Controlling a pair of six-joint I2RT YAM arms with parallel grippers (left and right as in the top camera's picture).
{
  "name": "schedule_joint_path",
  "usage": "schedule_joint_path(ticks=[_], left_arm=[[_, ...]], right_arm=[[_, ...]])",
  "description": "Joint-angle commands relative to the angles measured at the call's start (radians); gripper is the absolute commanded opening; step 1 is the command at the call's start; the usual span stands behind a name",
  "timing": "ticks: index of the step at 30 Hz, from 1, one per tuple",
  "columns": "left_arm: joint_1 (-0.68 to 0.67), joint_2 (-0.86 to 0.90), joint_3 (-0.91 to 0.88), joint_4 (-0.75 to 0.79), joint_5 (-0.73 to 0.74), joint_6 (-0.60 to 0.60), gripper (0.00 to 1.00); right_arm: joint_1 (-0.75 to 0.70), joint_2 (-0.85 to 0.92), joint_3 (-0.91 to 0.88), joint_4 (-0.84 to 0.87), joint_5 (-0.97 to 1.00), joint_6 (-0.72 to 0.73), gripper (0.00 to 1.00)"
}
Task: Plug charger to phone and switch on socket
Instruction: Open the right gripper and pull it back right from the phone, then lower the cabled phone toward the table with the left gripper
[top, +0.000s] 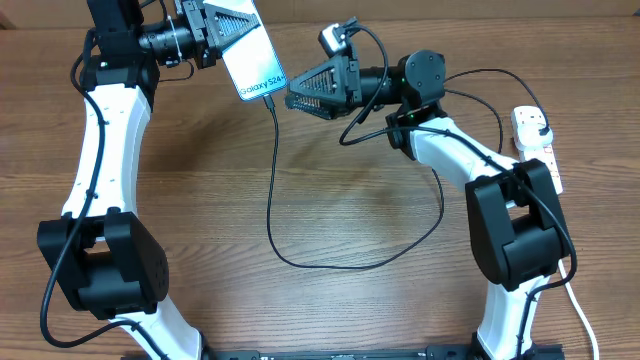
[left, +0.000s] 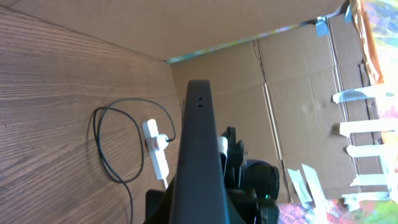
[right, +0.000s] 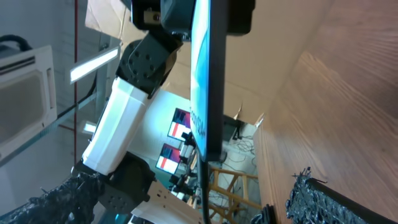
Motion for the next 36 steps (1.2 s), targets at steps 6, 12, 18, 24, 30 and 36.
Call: schedule_joint_path(ticks=[6,12,18,24,30,36], left_arm=[[0.002,-0.001,0.01,0.007,0.033,0.016,0.04],[0.002,-0.001,0.01,0.008,0.033,0.016,0.04],[0.002,-0.001,0.01,0.007,0.03,0.016,0.04],[-0.008,-0.001,0.01,-0.001,0.01,0.017,0.04],[-0.048,-0.001,0.01,-0.04,-0.013,0.078,0.04],[-0.095,-0.001,0.01,-0.249,-0.132,0.24,0.04]], right_arm=[[-0.074,0.001,0.014,-0.339,0.026,-0.184,1.0],[-0.11,0.001,0.014,-0.738,0.09,-0.43,0.99],[-0.163,-0.002,0.014,-1.143,0.224,-0.673,1.0],[-0.218,-0.04,0.014,-1.536,0.476,-0.917,1.0],[-0.262,-0.122,0.014,-1.665,0.649,-0.974,1.0],[-0.283,-0.243,0.014,-1.704,0.787,-0.976,1.0]])
